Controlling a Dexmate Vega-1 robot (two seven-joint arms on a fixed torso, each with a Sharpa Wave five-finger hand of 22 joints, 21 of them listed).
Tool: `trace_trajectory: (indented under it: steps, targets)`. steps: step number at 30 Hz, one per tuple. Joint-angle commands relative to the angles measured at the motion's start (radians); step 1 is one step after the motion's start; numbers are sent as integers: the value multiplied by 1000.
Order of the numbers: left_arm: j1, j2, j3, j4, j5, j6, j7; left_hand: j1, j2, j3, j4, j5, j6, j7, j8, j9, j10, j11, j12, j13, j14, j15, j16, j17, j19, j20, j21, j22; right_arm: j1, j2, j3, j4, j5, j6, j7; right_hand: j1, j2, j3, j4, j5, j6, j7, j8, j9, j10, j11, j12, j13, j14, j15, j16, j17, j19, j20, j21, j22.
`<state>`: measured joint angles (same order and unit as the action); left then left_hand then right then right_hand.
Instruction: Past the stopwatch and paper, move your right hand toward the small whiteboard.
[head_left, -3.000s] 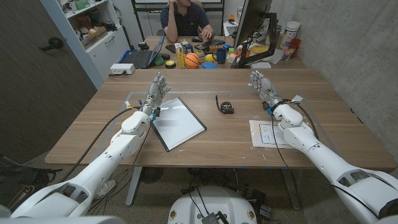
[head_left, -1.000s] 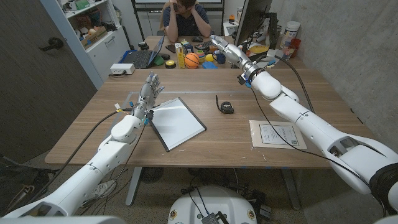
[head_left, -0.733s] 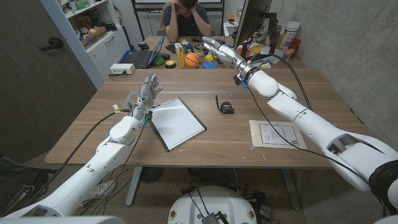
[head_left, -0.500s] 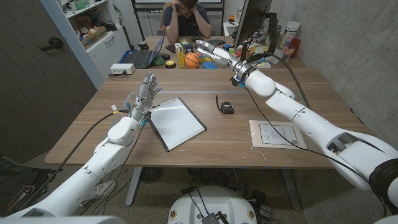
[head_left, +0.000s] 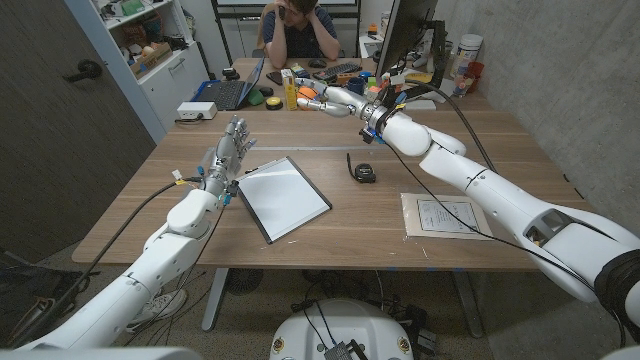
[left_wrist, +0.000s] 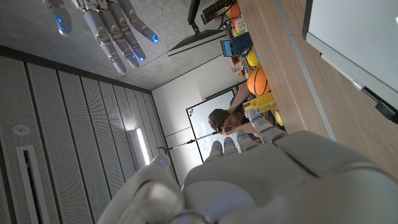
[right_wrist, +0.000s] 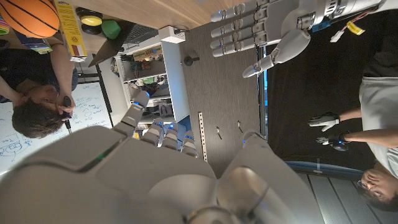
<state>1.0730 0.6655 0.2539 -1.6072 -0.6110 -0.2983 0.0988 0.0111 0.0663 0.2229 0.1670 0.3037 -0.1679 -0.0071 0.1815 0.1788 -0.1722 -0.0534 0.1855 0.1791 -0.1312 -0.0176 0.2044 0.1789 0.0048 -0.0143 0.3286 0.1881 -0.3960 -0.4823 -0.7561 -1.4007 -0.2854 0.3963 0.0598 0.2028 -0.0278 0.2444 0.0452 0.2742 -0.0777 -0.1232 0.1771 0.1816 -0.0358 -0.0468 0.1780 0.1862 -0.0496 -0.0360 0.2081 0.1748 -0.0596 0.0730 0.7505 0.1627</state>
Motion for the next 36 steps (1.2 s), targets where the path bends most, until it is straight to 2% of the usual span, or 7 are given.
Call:
trace_trajectory:
  steps: [1,9,15,21,24,31,36]
  targets:
    - [28,25,-27,-25,-3,12,11,-4,34,-4,3,4,-43,2,5,5,-16,4,6,5,-5,6,7,2,6,6,-3,4,41,37,-69,27,-77,1,28,11,-8,-2,-12,6,-21,-8,-1,1,8,-6,10,0,10,-15,8,2,14,-1,-6,4]
    - [19,35,-32,-18,-9,25,-3,-4,34,-6,3,4,-42,1,5,5,-15,5,6,5,-4,6,7,2,7,9,-6,4,56,52,-116,21,-160,-40,35,25,-21,-12,-24,9,-56,-24,-4,2,-2,-16,6,0,25,-11,11,1,44,11,-16,4]
    - [4,33,-28,-9,-8,28,-12,-4,34,-8,3,5,-42,1,4,5,-17,4,5,4,-5,6,7,2,6,10,-7,5,70,49,-148,8,-219,-71,54,33,-27,-18,-31,10,-61,-40,0,2,-15,-23,3,0,19,-8,8,1,44,22,-27,4]
    - [-7,34,-21,-7,-3,35,-15,-4,35,-10,3,5,-42,2,4,5,-16,4,6,4,-4,7,7,2,8,10,-9,5,95,55,-180,25,-249,-72,91,46,-31,-26,-40,12,-87,-41,0,3,-53,-18,-4,0,-9,13,-3,2,44,35,-47,4]
    - [-10,33,-19,-9,0,36,-14,-4,35,-11,3,5,-42,2,4,5,-16,3,5,4,-4,6,7,2,7,11,-10,5,104,60,-194,41,-256,-65,104,50,-31,-28,-42,14,-97,-44,-1,4,-68,-16,-6,1,-17,14,-5,2,43,37,-55,4]
    - [-10,36,-20,-16,6,42,-5,-3,35,-13,3,6,-42,2,4,5,-15,5,6,4,-3,7,7,2,9,11,-11,5,102,63,-215,67,-272,-44,95,54,-33,-35,-45,16,-93,-46,6,4,-79,-24,-3,1,-14,6,-3,3,55,53,-62,4]
    - [-11,36,-18,-21,7,48,-3,-3,36,-14,3,6,-41,2,4,5,-14,4,6,4,-2,7,7,2,9,11,-12,5,110,65,-235,79,-298,-34,102,60,-32,-39,-49,18,-63,-63,18,4,-80,-29,2,1,-14,4,-2,3,59,53,-73,4]
